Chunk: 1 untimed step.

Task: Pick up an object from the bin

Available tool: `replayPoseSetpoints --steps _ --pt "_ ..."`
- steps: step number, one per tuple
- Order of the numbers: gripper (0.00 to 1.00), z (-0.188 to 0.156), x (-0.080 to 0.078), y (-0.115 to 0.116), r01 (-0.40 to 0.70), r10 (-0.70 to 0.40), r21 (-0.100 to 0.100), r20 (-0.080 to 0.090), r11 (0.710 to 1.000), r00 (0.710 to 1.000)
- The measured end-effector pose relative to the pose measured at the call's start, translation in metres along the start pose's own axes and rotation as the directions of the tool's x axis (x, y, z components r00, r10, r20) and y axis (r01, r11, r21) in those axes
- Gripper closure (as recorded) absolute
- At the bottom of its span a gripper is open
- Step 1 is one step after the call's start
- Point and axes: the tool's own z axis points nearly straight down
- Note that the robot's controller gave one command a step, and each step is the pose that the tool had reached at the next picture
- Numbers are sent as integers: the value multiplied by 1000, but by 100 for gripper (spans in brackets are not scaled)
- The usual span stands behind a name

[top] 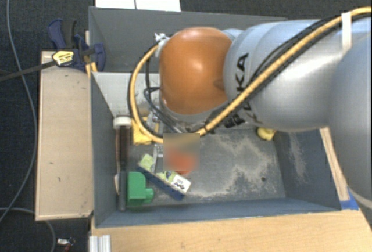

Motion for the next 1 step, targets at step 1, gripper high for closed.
replayPoseSetpoints --steps 1 --pt "0 -4 -2 -1 -5 5 -2 8 1000 1000"
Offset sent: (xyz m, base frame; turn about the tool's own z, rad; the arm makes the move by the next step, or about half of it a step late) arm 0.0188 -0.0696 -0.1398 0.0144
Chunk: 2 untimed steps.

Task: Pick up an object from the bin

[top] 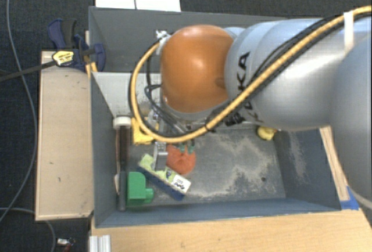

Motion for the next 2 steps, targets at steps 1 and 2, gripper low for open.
replayPoseSetpoints --steps 1,2 --pt "0 101 -13 -48 -6 6 -2 5 1000 1000" --pt "0 94 35 -33 -291 291 -7 6 957 957"
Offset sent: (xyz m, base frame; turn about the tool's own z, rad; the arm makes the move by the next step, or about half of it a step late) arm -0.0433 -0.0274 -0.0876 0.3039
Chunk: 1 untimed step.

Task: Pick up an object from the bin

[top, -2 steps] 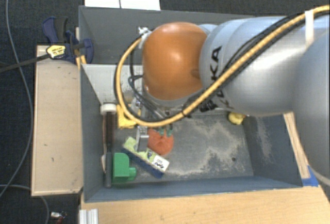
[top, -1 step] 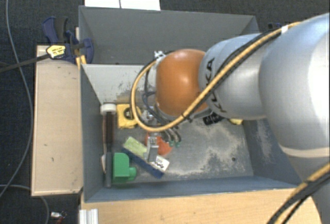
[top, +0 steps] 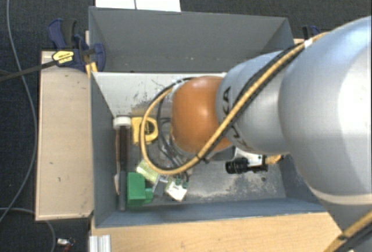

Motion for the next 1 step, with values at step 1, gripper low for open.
replayPoseSetpoints --steps 1 --pt "0 12 -24 -13 133 -133 2 2 991 991"
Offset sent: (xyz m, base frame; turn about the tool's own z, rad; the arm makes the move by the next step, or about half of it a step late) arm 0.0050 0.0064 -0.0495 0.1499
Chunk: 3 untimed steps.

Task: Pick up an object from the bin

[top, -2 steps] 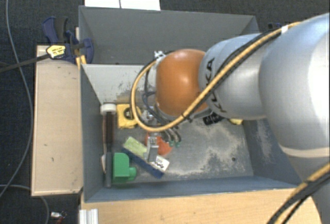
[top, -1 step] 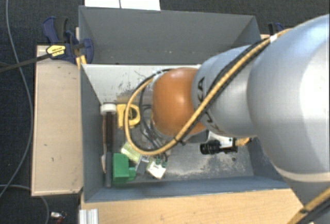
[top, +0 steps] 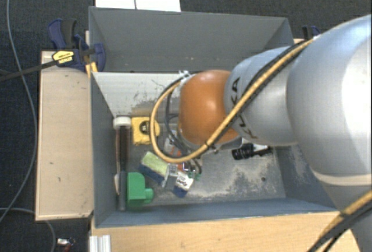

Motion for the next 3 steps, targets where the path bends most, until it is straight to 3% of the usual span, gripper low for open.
replayPoseSetpoints --steps 1,2,3 --pt "0 28 11 16 -238 238 -3 -2 971 971" --pt "100 36 9 16 -91 91 -2 2 996 996" --pt "100 36 9 16 -91 91 -2 2 996 996"
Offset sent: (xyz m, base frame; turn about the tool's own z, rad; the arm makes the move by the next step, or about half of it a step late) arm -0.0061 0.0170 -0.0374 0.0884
